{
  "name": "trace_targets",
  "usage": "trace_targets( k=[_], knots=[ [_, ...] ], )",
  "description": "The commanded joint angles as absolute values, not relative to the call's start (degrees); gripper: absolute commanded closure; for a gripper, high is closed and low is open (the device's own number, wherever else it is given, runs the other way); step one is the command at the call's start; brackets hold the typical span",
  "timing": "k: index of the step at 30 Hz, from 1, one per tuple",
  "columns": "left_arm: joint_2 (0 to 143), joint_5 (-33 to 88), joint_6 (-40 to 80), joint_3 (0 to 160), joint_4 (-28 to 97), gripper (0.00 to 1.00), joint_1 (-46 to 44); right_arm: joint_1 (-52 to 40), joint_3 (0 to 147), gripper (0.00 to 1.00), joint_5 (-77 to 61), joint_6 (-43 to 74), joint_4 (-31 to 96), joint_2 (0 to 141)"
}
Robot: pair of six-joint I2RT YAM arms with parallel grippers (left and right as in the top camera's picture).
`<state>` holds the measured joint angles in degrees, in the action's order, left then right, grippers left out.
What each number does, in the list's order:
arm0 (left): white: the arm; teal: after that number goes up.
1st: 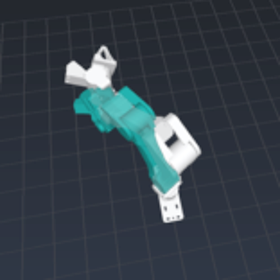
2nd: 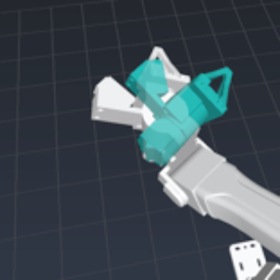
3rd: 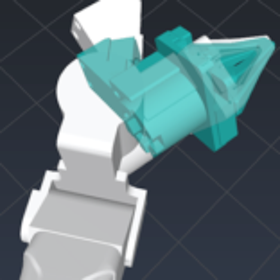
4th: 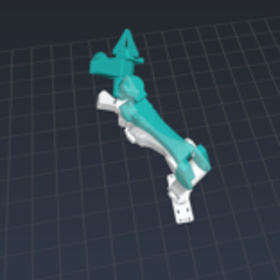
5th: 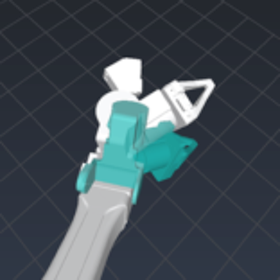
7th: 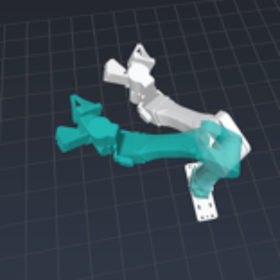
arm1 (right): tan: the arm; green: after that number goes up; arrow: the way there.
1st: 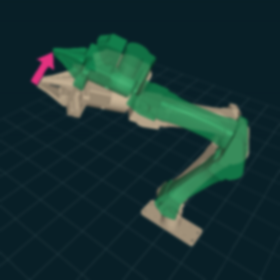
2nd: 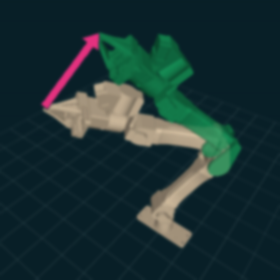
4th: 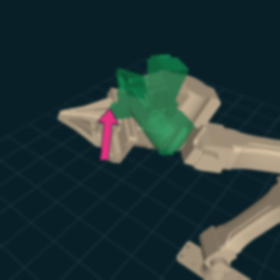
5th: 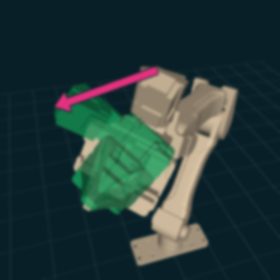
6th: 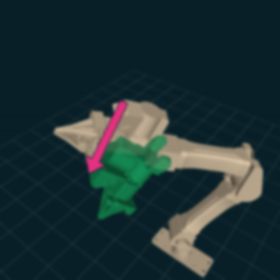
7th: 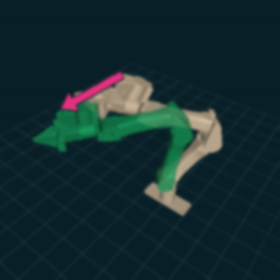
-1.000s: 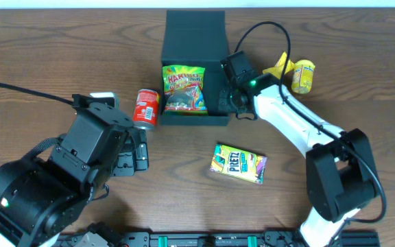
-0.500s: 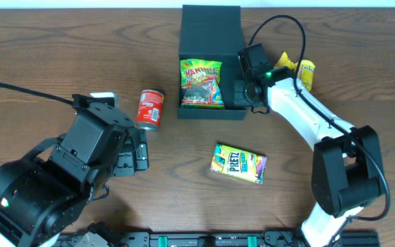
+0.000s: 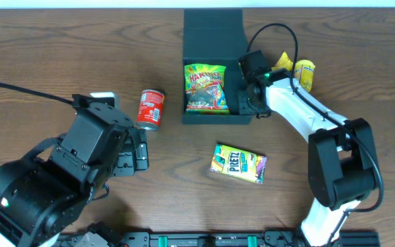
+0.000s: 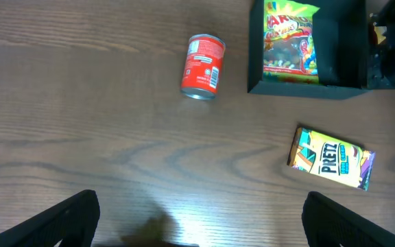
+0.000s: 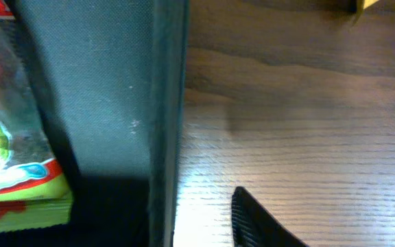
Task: Pack container
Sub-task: 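Push the black box leftward with the right gripper, then reach the right gripper left to the red can and grasp it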
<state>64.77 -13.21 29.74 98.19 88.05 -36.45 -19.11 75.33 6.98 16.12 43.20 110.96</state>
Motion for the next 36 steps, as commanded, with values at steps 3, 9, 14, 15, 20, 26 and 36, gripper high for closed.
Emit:
trace_targets(
  k=[3, 9, 14, 15, 20, 26, 36],
  knots=[
    [64.75, -13.02, 29.15, 98.74, 88.05, 0.05, -36.4, -18.57, 74.74, 0.54, 9.02, 15.38, 43.77, 107.13],
    [64.75, -13.02, 29.15, 98.74, 88.05, 0.05, -36.4, -19.03, 74.74, 0.51, 8.93, 15.68, 45.84, 98.17],
    [64.75, -13.02, 29.15, 98.74, 88.05, 0.05, -36.4, -20.53, 74.74, 0.55, 6.98, 19.22, 49.54, 91.46],
    [64.75, -13.02, 29.15, 98.74, 88.05, 0.05, -36.4, -20.99, 74.74, 0.56, 5.85, 20.56, 50.13, 90.48],
    [64.75, -13.02, 29.15, 98.74, 88.05, 0.05, -36.4, -24.99, 74.74, 0.3, 0.38, 34.26, 51.0, 88.4],
    [64.75, -13.02, 29.15, 98.74, 88.05, 0.05, -36.4, -30.5, 74.74, 0.18, -4.54, 44.07, 45.19, 90.28],
    [64.75, -13.02, 29.12, 98.74, 88.05, 0.05, -36.4, -38.28, 76.44, 0.2, -6.61, 61.12, 37.8, 96.82]
  ],
)
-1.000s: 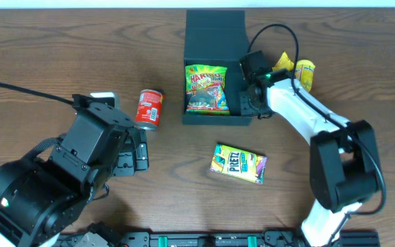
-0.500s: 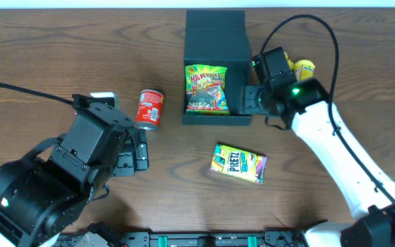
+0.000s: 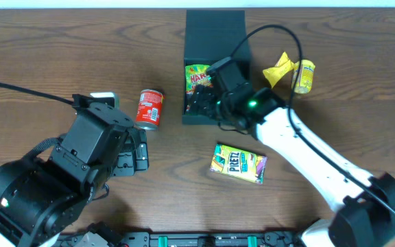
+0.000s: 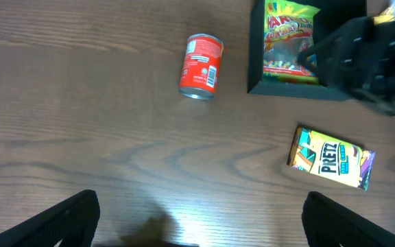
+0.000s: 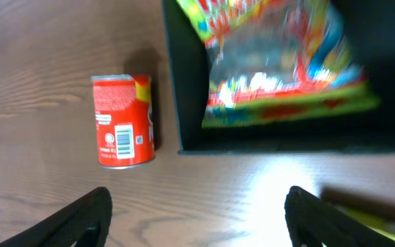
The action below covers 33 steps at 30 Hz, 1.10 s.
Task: Pack container
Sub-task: 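Reach the right gripper left to the red can and grasp it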
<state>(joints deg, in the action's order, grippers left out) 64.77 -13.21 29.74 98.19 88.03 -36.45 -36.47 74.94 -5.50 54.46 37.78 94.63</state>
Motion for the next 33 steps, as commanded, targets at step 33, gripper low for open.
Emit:
trace_targets(
  k=[33],
  knots=[
    [64.75, -13.02, 29.15, 98.74, 88.05, 0.05, -36.4, -47.81, 116.51, 0.19, -1.52, 59.18, 54.26, 128.31]
  ],
)
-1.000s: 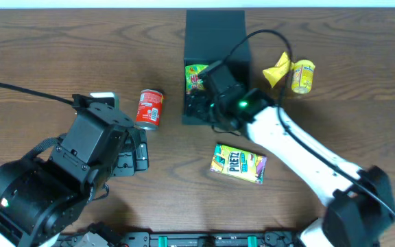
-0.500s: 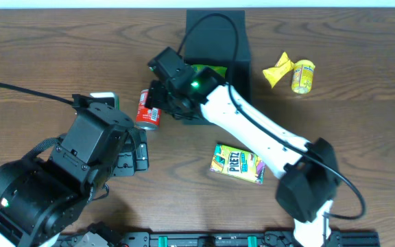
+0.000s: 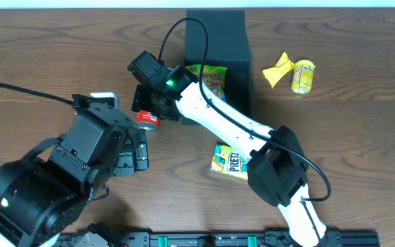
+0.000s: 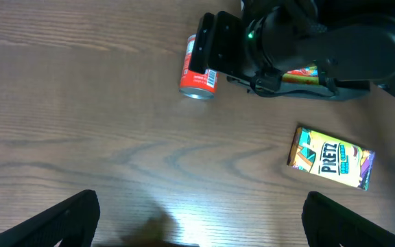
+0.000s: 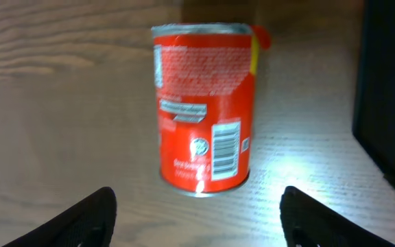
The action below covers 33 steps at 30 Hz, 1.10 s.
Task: Pack container
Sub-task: 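Reach the right gripper left to the red can and grasp it, then lift the red can and carry it over the black box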
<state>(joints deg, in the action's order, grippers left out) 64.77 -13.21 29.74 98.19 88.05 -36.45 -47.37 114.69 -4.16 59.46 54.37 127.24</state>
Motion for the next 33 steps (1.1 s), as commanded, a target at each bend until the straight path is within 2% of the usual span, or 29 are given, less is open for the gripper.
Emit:
trace_targets(
  k=[1, 4, 7, 33],
  knots=[
    [64.75, -13.02, 29.15, 98.74, 88.05, 0.05, -36.4, -47.81, 116.51, 0.16, -1.52, 59.09, 54.22, 128.64],
    [64.75, -13.02, 29.15, 98.74, 88.05, 0.05, -36.4, -47.94, 116.51, 0.03, -1.72, 58.81, 53.28, 129.49],
    [64.75, -13.02, 29.15, 98.74, 88.05, 0.05, -36.4, -48.23, 116.51, 0.01, -3.27, 56.82, 50.59, 130.41],
    [64.75, -13.02, 29.15, 98.74, 88.05, 0.05, -36.4, -48.29, 116.51, 0.01, -3.01, 56.64, 46.39, 136.75]
  ],
)
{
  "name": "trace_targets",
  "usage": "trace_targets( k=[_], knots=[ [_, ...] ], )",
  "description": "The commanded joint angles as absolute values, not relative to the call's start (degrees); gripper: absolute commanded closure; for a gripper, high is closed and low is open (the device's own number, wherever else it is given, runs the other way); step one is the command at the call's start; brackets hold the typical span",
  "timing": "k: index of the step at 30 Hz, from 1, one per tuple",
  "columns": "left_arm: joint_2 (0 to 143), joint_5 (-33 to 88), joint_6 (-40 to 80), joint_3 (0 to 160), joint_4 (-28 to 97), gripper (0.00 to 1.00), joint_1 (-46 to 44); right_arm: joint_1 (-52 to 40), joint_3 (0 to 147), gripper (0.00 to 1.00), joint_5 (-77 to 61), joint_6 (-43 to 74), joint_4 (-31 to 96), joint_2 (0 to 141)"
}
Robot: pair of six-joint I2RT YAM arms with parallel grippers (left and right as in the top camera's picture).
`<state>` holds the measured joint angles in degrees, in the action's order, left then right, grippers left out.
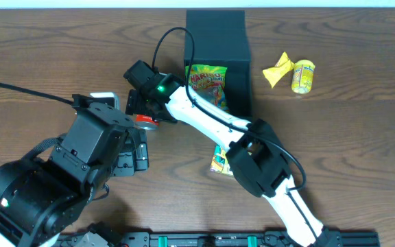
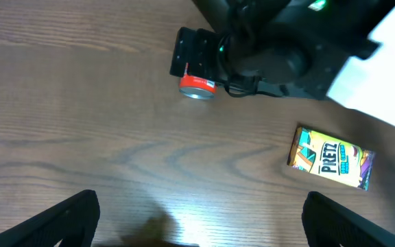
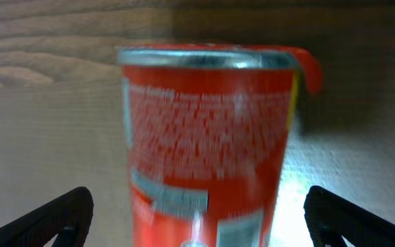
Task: Pack container
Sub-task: 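Lift the red can and carry it over the black box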
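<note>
A red can (image 3: 208, 137) lies on its side on the table, left of the dark green box (image 1: 214, 31). My right gripper (image 3: 197, 223) is open and low over the can, with one fingertip on each side and a gap to both. From overhead the right gripper (image 1: 138, 104) covers most of the can (image 1: 146, 119). A Haribo bag (image 1: 207, 77) lies inside the box. In the left wrist view a colourful Pretz box (image 2: 331, 165) lies flat on the table. My left gripper (image 2: 197, 230) hangs open over bare wood, holding nothing.
A yellow wrapper (image 1: 278, 68) and a small yellow bottle (image 1: 303, 75) lie at the back right. The right arm (image 1: 204, 123) stretches across the front of the box and hides part of the Pretz box (image 1: 218, 163). The left arm's bulk (image 1: 53, 185) fills the front left.
My right gripper has come down closer to the red can, which now fills the space between its open fingers. The can, the Pretz box and the left arm have not moved.
My right gripper was first beside the box's right outer wall. Then it hung over the box's front edge and the Haribo bag. After that it stood above the red can to the left, and now it sits low around the can, open.
</note>
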<state>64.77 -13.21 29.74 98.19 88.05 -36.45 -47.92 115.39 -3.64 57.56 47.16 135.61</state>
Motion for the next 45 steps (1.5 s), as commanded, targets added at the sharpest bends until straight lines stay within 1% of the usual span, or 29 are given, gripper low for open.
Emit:
trace_targets(
  k=[1, 2, 7, 13, 18, 33, 45],
  knots=[
    [64.75, -13.02, 29.15, 98.74, 88.05, 0.05, -36.4, -48.29, 116.51, 0.02, -3.03, 56.49, 45.8, 136.99],
    [64.75, -13.02, 29.15, 98.74, 88.05, 0.05, -36.4, -48.29, 116.51, 0.03, -3.01, 56.49, 45.5, 137.1],
    [64.75, -13.02, 29.12, 98.74, 88.05, 0.05, -36.4, -48.29, 116.51, 0.16, -3.01, 56.47, 45.17, 137.75],
    [64.75, -13.02, 29.15, 98.74, 88.05, 0.05, -36.4, -48.29, 116.51, 0.27, -2.98, 55.18, 45.23, 138.04],
    [64.75, -13.02, 29.15, 98.74, 88.05, 0.05, -36.4, -48.29, 116.51, 0.39, -2.76, 54.98, 45.45, 138.04],
    [64.75, -13.02, 29.15, 98.74, 88.05, 0.04, -36.4, -48.29, 116.53, 0.45, 0.64, 50.74, 48.34, 137.45],
    [64.75, -13.02, 29.15, 98.74, 88.05, 0.05, -36.4, -48.29, 116.53, 0.46, 3.49, 44.29, 51.18, 132.99]
  ],
)
